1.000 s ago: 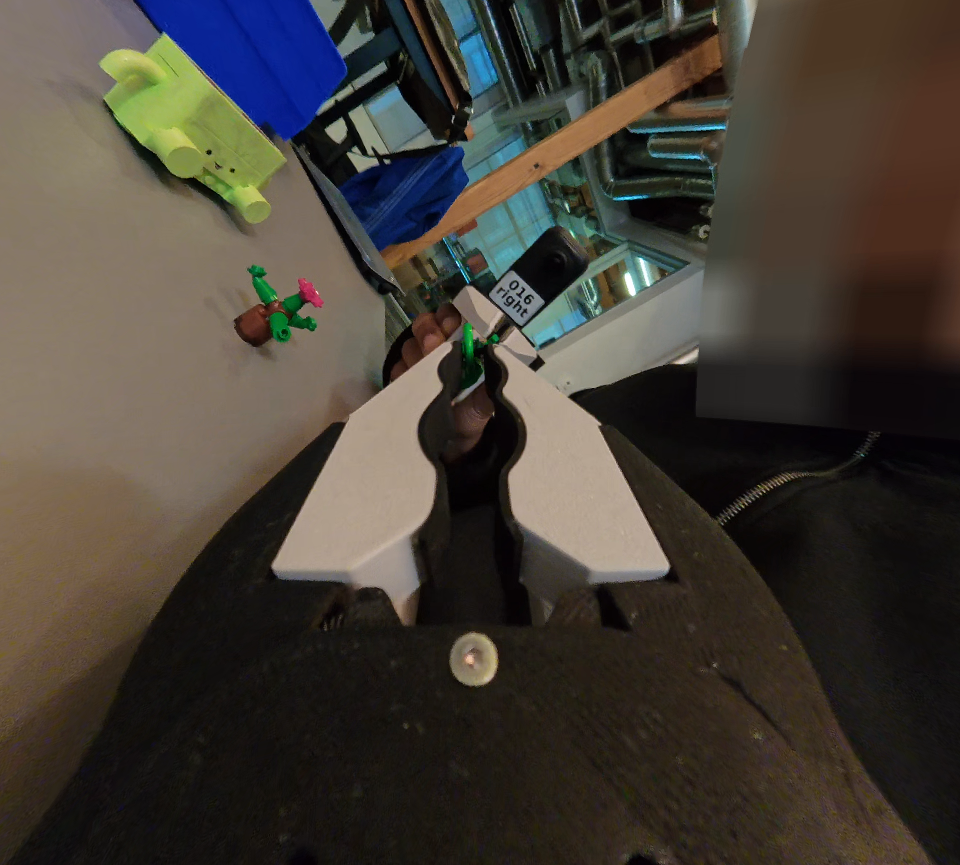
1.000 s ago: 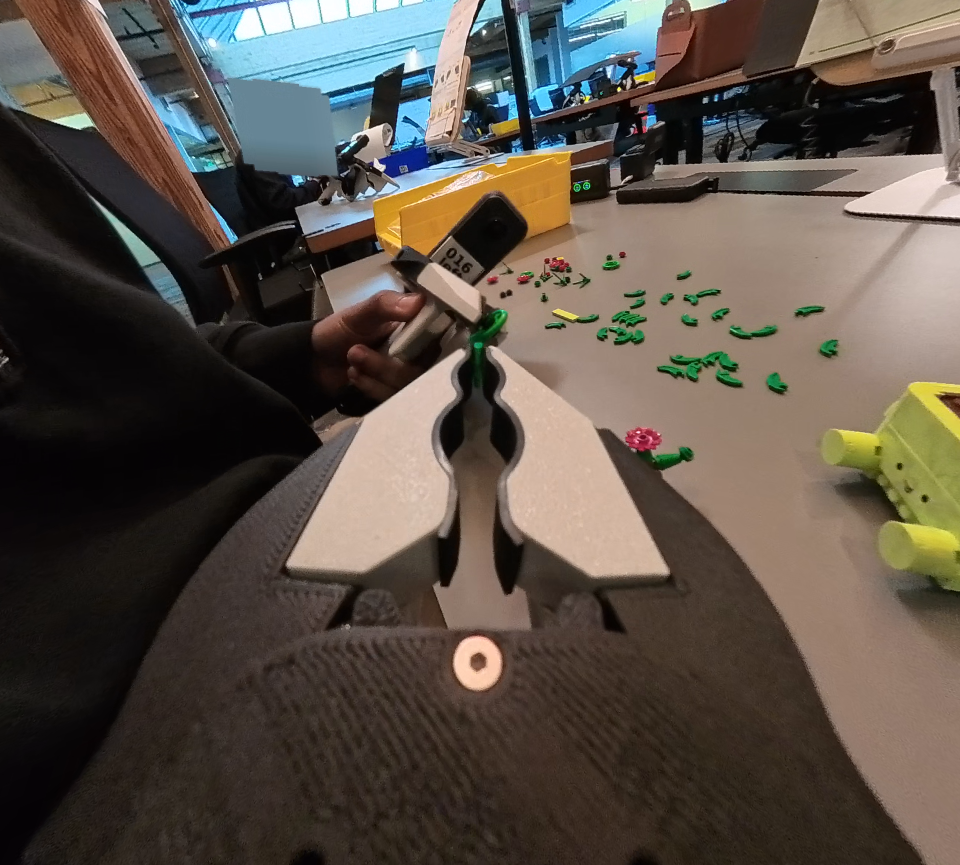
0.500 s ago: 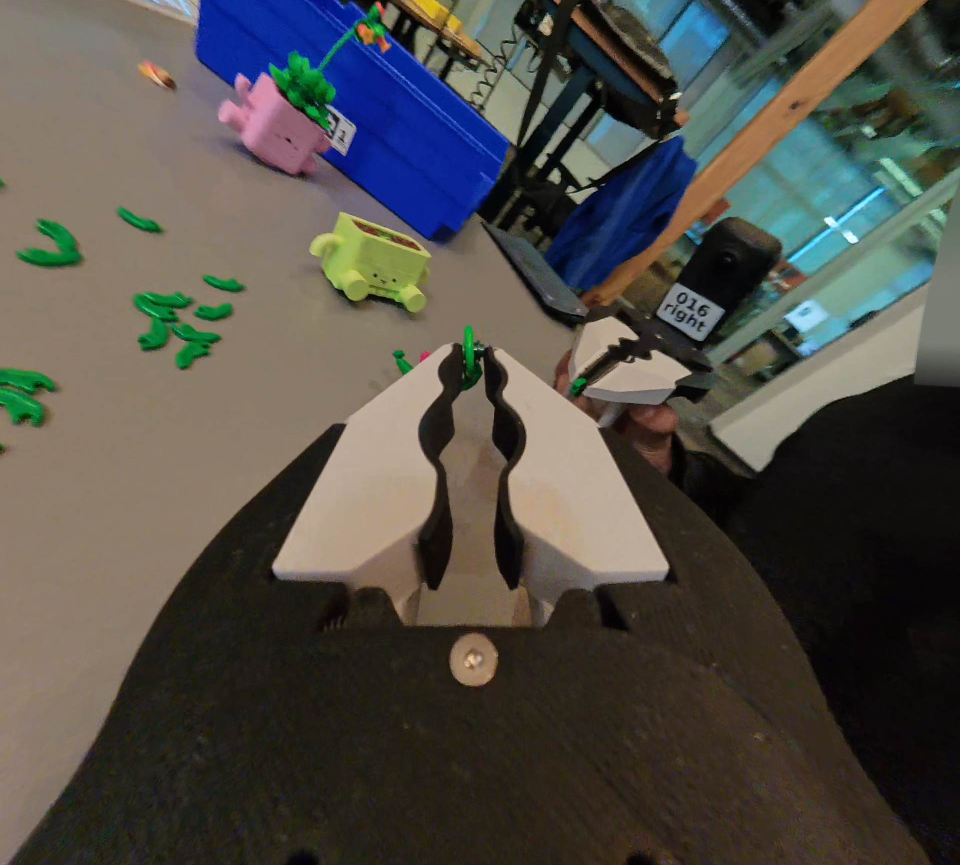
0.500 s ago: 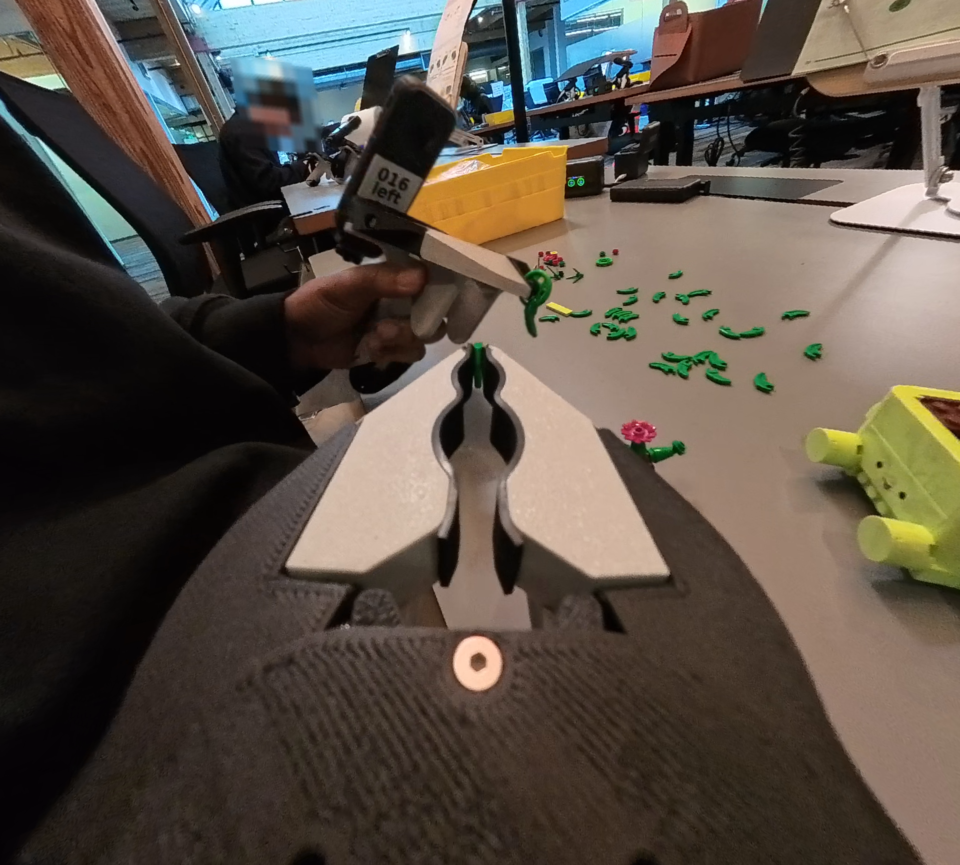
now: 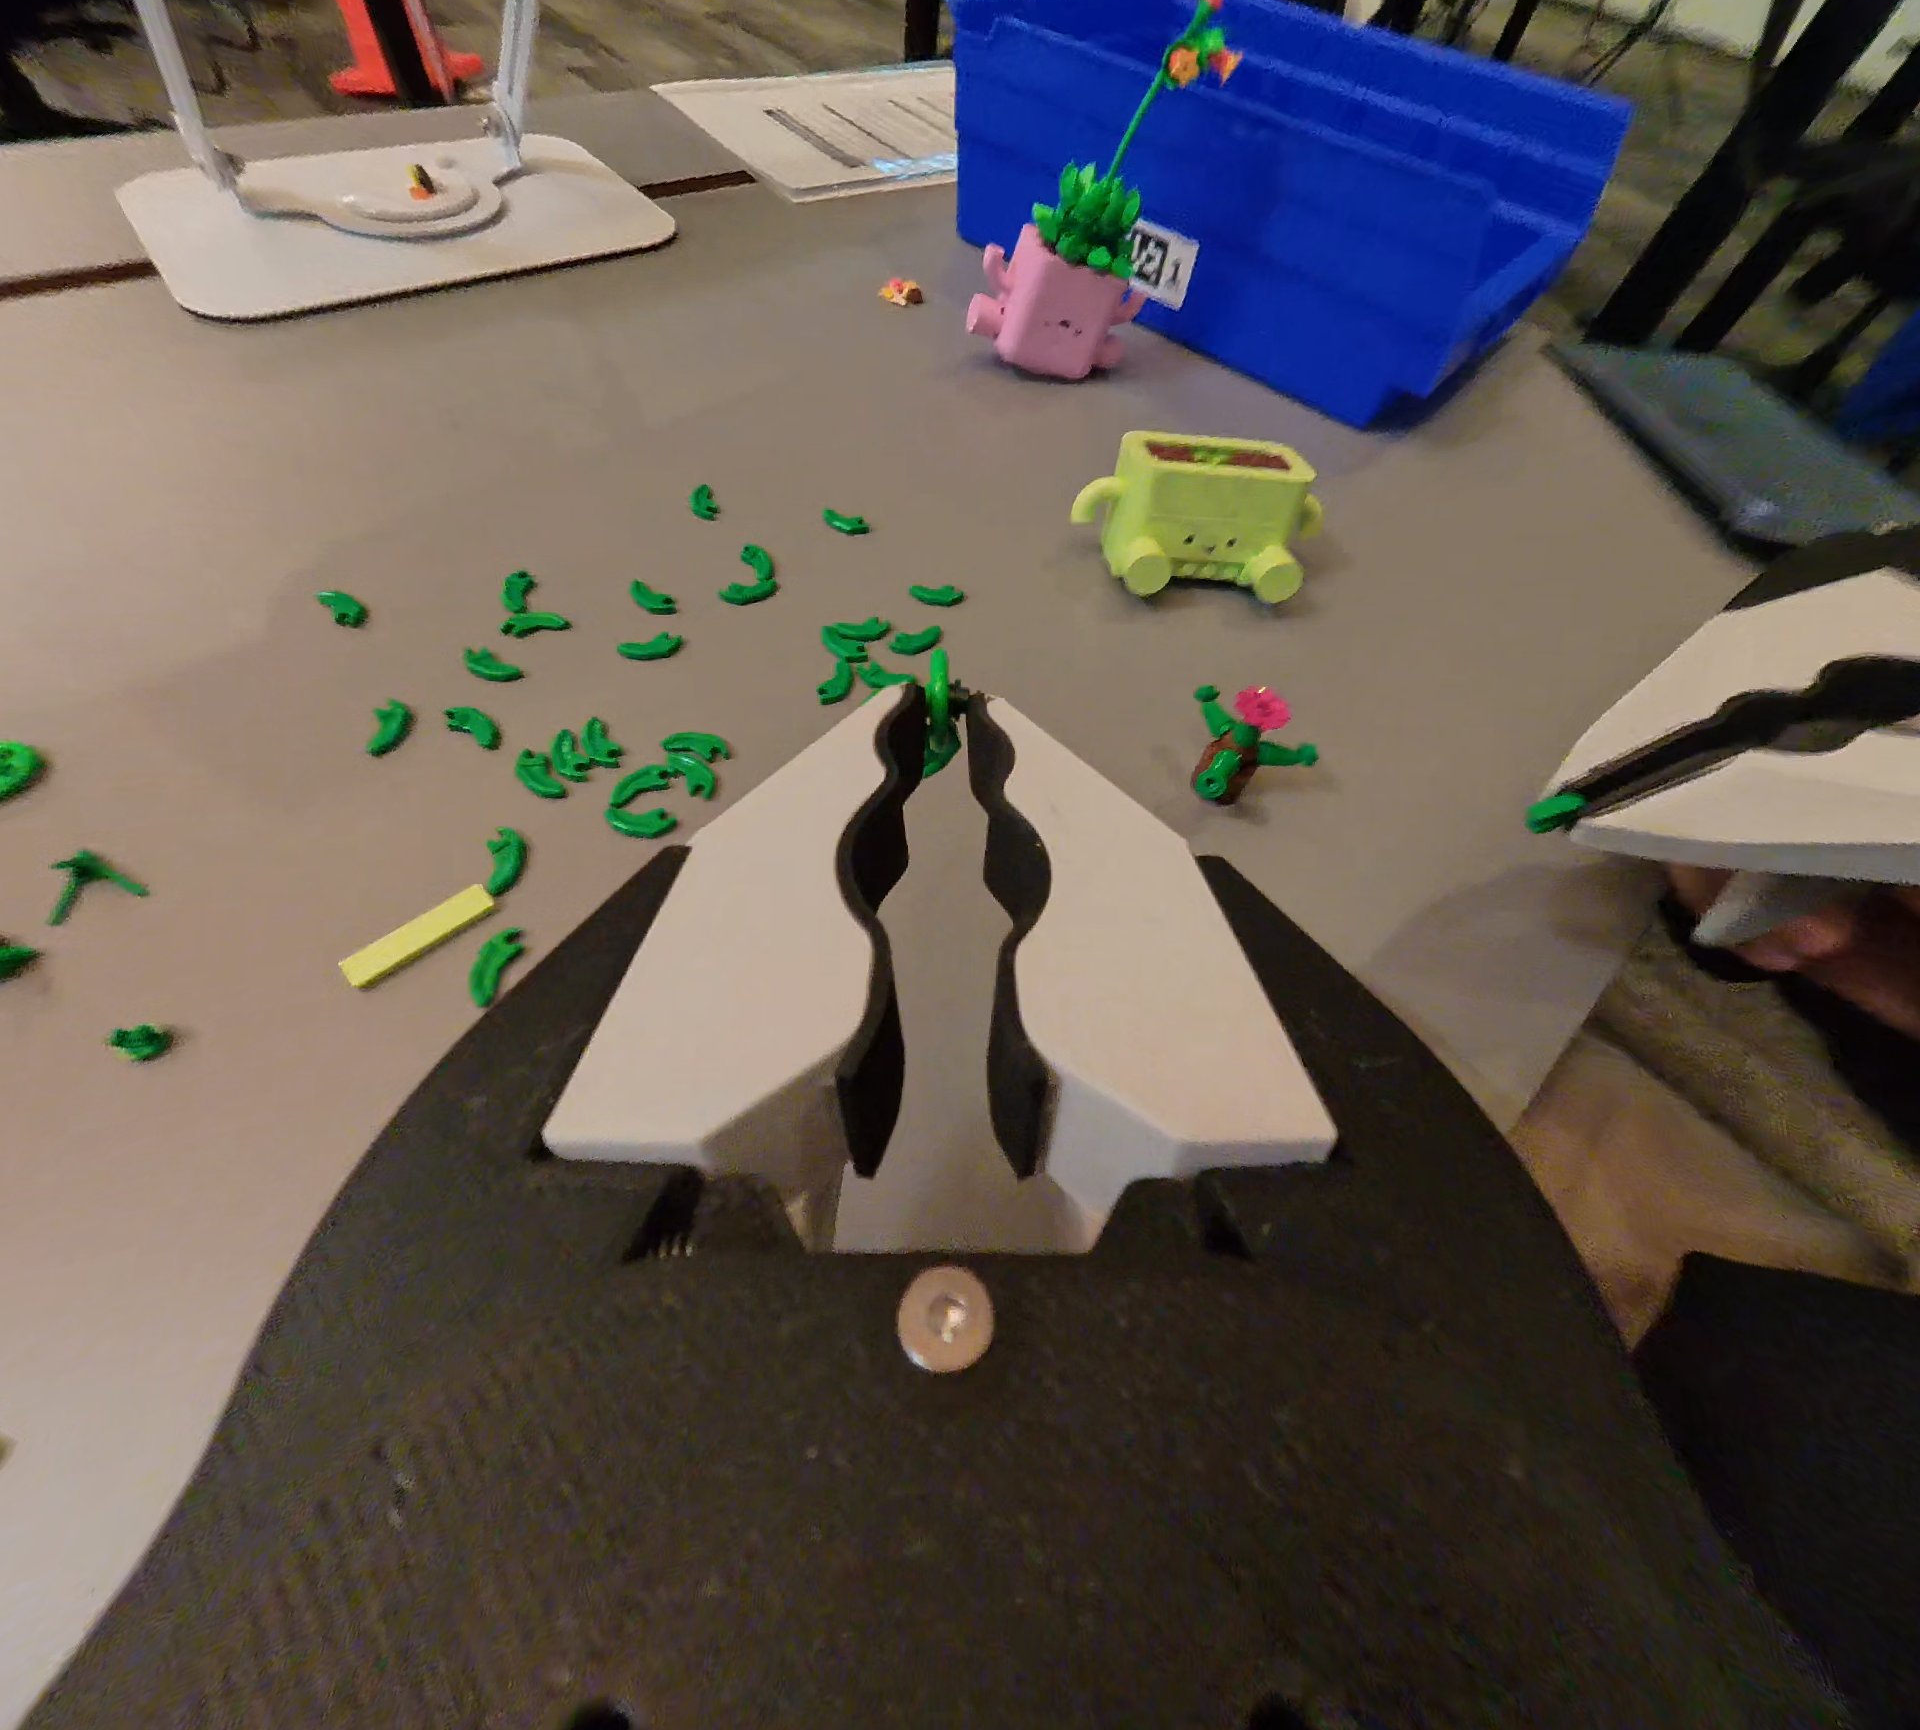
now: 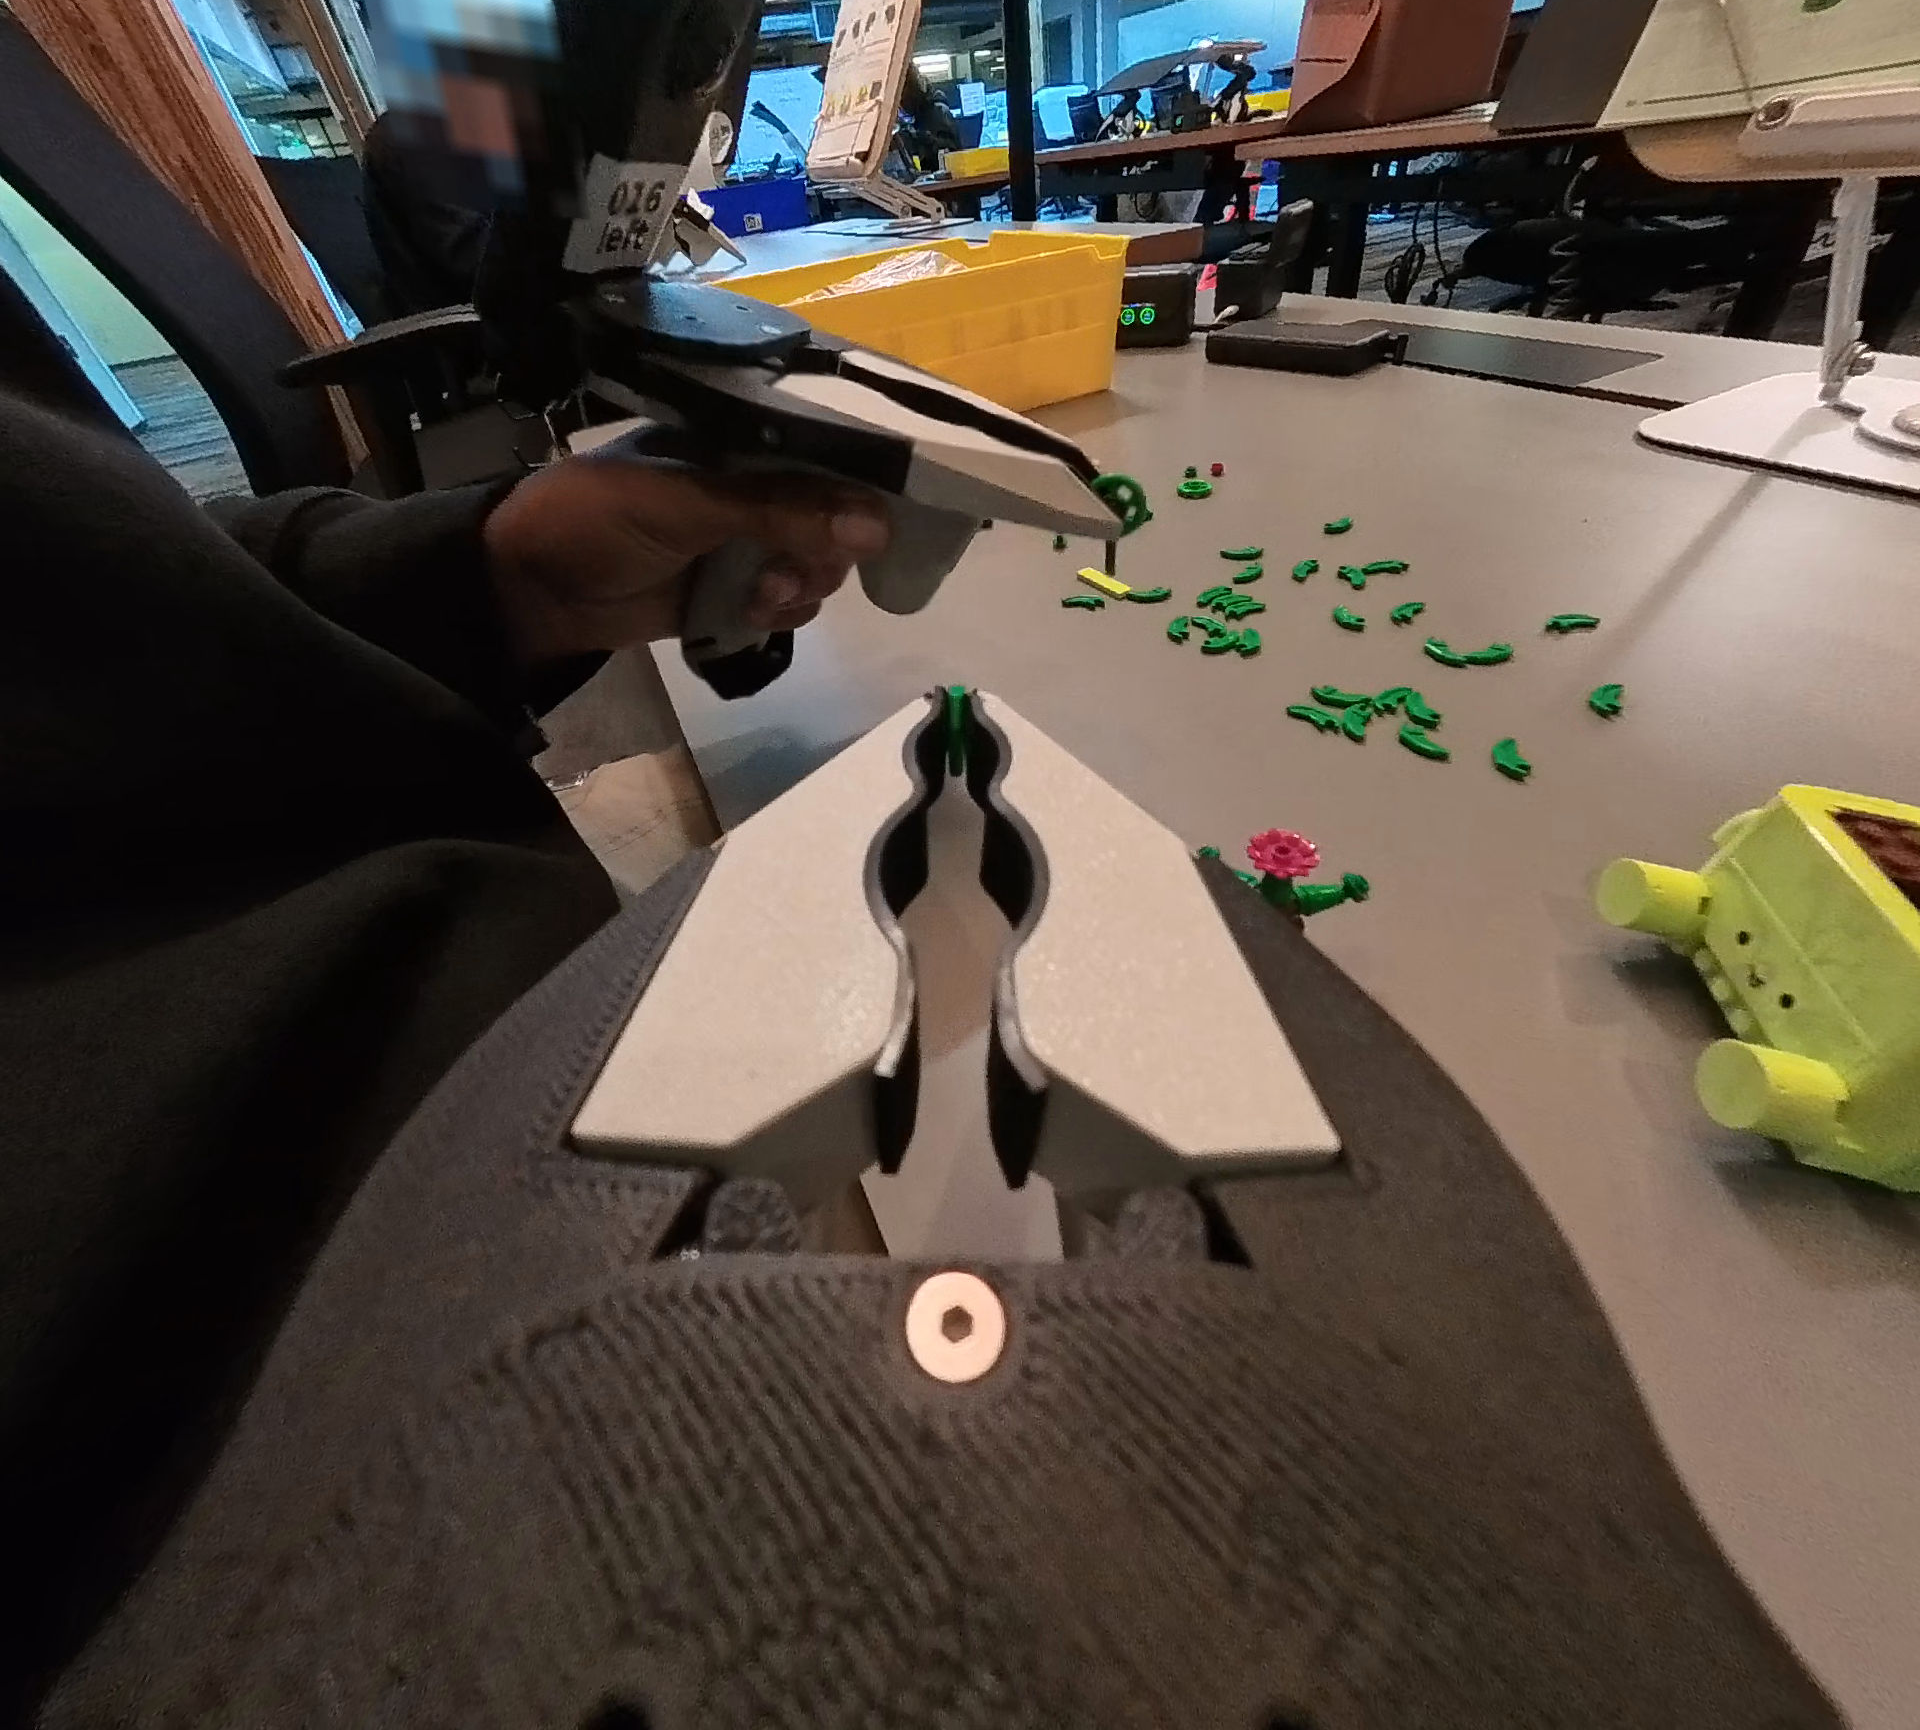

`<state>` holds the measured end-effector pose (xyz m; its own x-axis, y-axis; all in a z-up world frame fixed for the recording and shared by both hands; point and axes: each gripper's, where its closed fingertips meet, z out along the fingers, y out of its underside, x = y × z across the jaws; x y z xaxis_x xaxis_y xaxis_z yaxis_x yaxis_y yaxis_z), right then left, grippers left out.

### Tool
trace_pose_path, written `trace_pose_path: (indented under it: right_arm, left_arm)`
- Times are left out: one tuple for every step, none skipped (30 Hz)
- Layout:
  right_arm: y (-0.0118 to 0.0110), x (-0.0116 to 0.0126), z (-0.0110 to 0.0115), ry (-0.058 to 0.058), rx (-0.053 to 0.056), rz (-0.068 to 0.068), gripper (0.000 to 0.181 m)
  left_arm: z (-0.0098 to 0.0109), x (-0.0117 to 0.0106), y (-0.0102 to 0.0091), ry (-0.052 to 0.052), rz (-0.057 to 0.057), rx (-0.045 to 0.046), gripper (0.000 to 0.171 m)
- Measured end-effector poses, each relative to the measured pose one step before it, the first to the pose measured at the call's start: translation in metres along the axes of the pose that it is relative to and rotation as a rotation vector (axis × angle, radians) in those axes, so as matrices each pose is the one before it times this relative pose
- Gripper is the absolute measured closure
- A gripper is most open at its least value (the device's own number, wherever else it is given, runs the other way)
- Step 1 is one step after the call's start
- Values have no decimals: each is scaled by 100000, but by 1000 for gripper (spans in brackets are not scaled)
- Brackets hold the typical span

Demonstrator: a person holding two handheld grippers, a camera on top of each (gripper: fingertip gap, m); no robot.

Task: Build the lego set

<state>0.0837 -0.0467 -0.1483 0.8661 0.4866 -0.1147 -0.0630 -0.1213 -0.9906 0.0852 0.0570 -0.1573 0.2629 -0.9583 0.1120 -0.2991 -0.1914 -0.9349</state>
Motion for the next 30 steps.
trace_pose_path:
  right_arm:
    - [-21, 11, -11, -85, 131, 173, 181]
    - [-21, 7, -26, -76, 218, 241, 180]
    - [-34, 25, -23, -43, 219, 234, 180]
    - [-22, 6, -13, -29, 152, 156, 180]
    - [-3, 15, -12, 49, 88, 80, 180]
    - [-3, 19, 10, 118, 16, 41, 180]
    - [7, 13, -3, 98, -47, 14, 180]
    - [5, 11, 6, 64, -41, 35, 180]
    - [-7, 6, 3, 53, 48, 28, 180]
    - [-15, 12, -11, 35, 105, 70, 180]
    - [-12, 14, -18, -35, 142, 175, 180]
    - [-36, 23, -22, -51, 230, 245, 180]
    - [-35, 20, -30, -64, 298, 332, 180]
    - [-45, 28, -37, -77, 350, 434, 180]
    - [-65, 41, -51, -102, 482, 503, 180]
    - [-91, 41, -55, -160, 575, 608, 180]
    - [-93, 55, -77, -151, 712, 706, 180]
    - [-132, 77, -97, -61, 899, 772, 180]
    - [-149, 83, -117, 7, 935, 780, 180]
    - [-146, 114, -125, 103, 890, 654, 181]
    - [-112, 104, -128, 235, 617, 357, 180]
    - [-54, 91, -88, 316, 118, -57, 181]
    - [4, -16, -31, -104, -136, -362, 181]
    - [5, -269, 38, -1623, -134, -700, 181]
    - [1, -595, 112, -3624, -85, -1059, 181]
    - [-150, -749, 155, -4576, 844, -787, 181]
    - [-368, -683, 166, -4172, 2263, -451, 181]
    - [-436, -427, 191, -2746, 2581, -117, 181]
    - [-312, -108, 221, -992, 1601, 20, 181]
    - [3, 54, 275, -186, -505, 375, 180]
  left_arm:
    - [3, 156, -77, 1702, -2964, 290, 167]
    - [56, 0, 44, 271, -603, -486, 167]
    - [57, -333, 64, -3058, 2768, -432, 166]
    - [111, -379, 229, -4266, 4481, -1861, 166]
    - [117, -314, 345, -3945, 3336, -3056, 165]
    - [60, 64, 57, -1040, 763, -734, 165]
    - [22, 389, -112, 2060, -2381, 365, 165]
    - [91, 604, 13, 4355, -3527, -576, 165]
    - [130, 638, 167, 4950, -2931, -1390, 165]
    - [127, 492, 138, 4015, -1812, -856, 165]
    - [76, 332, 107, 2753, -1006, -128, 165]
    - [81, 301, 166, 2523, -844, -578, 165]
    - [89, 447, 223, 3394, -1144, -1080, 165]
    - [67, 433, 125, 3326, -1867, -567, 165]
    - [38, 464, 57, 3616, -2692, -184, 165]
    - [44, 652, 101, 5127, -3183, -552, 164]
    - [46, 615, 150, 5307, -3815, -509, 165]
    - [18, 504, 231, 4998, -4268, -351, 165]
    - [10, 671, 402, 6565, -4137, -752, 165]
    - [-3, 755, 586, 7660, -5016, -1580, 165]
    - [-51, 673, 537, 7713, -6454, -1145, 165]
    - [-144, 768, 342, 8768, -7532, 90, 165]
    - [-204, 810, 237, 9464, -8383, 408, 166]
    - [-257, 828, 125, 9803, -8785, 708, 166]
    - [-319, 653, -84, 8505, -7889, 1976, 166]
    - [-289, 370, -29, 6247, -6770, 1267, 166]
    - [-206, 212, 175, 4422, -4637, -330, 166]
    - [-117, 32, 310, 2289, -2591, -1225, 165]
    - [-39, 41, 351, 1499, -1565, -1634, 165]
    - [-4, 193, 219, 2223, -1542, -1105, 166]
